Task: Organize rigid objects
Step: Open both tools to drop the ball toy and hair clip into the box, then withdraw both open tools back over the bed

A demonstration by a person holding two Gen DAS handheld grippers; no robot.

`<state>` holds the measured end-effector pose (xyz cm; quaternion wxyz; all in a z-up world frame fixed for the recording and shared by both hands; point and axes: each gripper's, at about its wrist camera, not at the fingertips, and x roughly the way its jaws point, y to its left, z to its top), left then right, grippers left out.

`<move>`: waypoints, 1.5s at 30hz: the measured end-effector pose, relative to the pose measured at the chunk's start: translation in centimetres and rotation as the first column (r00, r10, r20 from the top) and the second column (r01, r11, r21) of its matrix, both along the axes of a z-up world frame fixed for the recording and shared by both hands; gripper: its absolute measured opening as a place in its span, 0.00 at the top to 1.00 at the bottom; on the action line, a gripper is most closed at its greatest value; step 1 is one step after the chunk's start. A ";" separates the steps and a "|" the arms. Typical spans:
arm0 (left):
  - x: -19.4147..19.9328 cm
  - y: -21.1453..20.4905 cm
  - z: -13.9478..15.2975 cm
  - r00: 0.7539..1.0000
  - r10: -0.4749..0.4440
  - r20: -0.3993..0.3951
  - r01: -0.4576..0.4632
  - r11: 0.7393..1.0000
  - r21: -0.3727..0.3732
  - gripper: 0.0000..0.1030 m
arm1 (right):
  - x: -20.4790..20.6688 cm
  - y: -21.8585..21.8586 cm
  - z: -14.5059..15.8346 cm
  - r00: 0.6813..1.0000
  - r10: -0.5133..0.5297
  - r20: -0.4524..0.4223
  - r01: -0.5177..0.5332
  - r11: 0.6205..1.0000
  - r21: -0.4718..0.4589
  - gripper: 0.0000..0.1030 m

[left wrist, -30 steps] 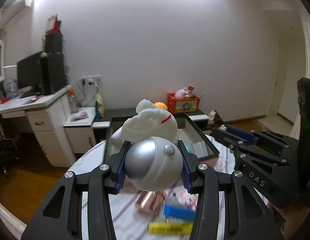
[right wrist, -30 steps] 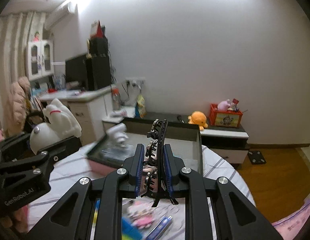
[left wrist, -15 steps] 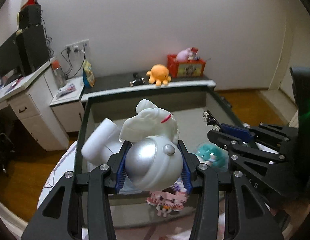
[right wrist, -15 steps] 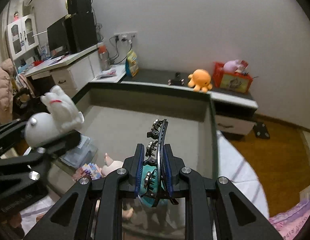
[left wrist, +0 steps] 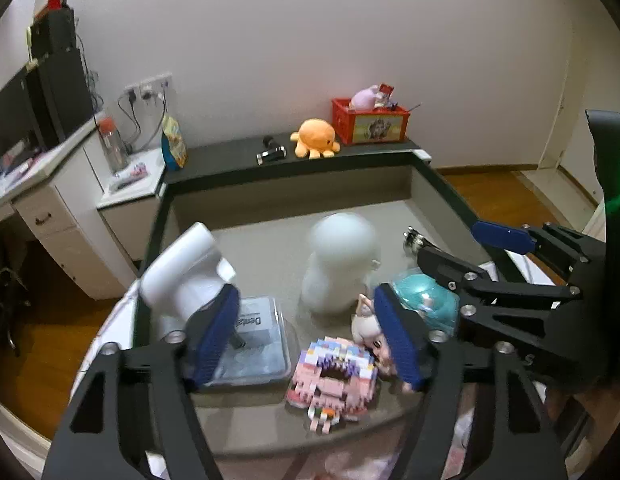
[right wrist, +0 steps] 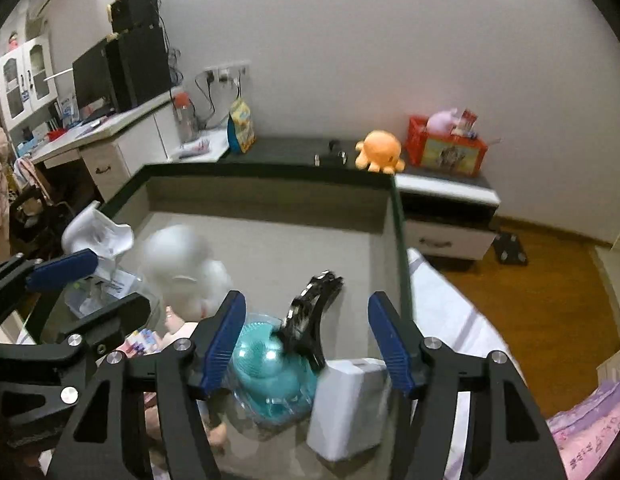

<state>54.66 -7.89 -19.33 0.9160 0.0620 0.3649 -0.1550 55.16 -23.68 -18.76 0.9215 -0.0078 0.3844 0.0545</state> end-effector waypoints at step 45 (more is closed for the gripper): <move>-33.0 9.0 7.5 0.871 0.196 0.450 -0.165 0.980 -0.109 0.00 | -32.3 2.9 8.0 0.915 -0.060 0.400 0.029 0.996 0.083 0.00</move>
